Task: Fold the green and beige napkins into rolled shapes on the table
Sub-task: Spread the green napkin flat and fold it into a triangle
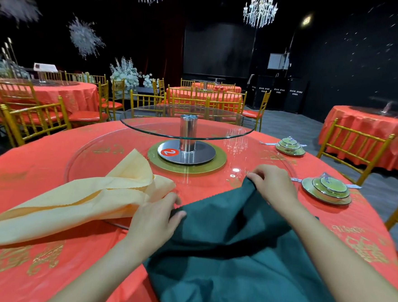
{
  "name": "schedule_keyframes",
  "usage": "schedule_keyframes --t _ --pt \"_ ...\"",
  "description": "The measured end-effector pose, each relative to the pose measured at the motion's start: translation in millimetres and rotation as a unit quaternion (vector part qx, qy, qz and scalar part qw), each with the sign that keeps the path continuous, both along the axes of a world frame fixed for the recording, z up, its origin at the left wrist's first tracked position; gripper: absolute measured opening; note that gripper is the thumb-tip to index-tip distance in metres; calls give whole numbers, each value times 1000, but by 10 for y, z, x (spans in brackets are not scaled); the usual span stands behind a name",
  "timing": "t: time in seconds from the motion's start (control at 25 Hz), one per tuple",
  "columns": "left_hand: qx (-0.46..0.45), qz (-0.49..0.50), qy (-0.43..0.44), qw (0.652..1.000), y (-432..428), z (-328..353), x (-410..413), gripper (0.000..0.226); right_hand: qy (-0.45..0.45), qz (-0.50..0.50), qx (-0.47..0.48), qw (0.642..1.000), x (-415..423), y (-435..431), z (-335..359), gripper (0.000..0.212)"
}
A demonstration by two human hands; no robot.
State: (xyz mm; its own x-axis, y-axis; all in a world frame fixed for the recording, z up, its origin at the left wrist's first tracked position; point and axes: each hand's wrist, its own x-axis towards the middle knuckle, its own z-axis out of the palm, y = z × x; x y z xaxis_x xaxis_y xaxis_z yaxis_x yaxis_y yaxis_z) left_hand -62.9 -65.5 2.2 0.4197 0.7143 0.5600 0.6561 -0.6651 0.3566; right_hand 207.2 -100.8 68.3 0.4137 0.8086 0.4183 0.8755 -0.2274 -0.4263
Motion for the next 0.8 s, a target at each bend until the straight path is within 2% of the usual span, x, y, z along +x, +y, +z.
schedule_keyframes --t 0.12,0.24,0.28,0.32,0.4,0.44,0.52,0.6,0.72,0.8 --pt "12 11 8 1000 -29 -135 -73 29 93 7 69 993 3 282 155 14" --pt "-6 79 -78 994 135 -113 -91 18 242 61 141 958 -59 650 194 8" --pt "-23 103 -98 990 216 -82 -104 17 289 105 135 942 -119 728 166 14" --pt "-35 121 -102 987 288 -65 -112 18 309 150 99 934 -181 769 102 32" --pt "-39 137 -57 988 365 -95 -117 29 242 207 -14 948 -285 714 -150 71" --pt "-33 131 -22 991 360 -137 -106 37 165 218 -73 959 -311 657 -326 80" --pt "-23 103 32 994 281 -249 -85 51 -14 207 -163 965 -341 498 -678 79" --pt "-46 102 42 993 221 -312 -115 53 -119 181 -220 951 -392 291 -926 77" --pt "-57 94 6 994 218 -356 -315 45 -138 190 -208 949 -433 -146 -1118 104" --pt "-85 74 1 994 194 -401 -502 44 -130 204 -219 945 -464 -517 -1161 108"
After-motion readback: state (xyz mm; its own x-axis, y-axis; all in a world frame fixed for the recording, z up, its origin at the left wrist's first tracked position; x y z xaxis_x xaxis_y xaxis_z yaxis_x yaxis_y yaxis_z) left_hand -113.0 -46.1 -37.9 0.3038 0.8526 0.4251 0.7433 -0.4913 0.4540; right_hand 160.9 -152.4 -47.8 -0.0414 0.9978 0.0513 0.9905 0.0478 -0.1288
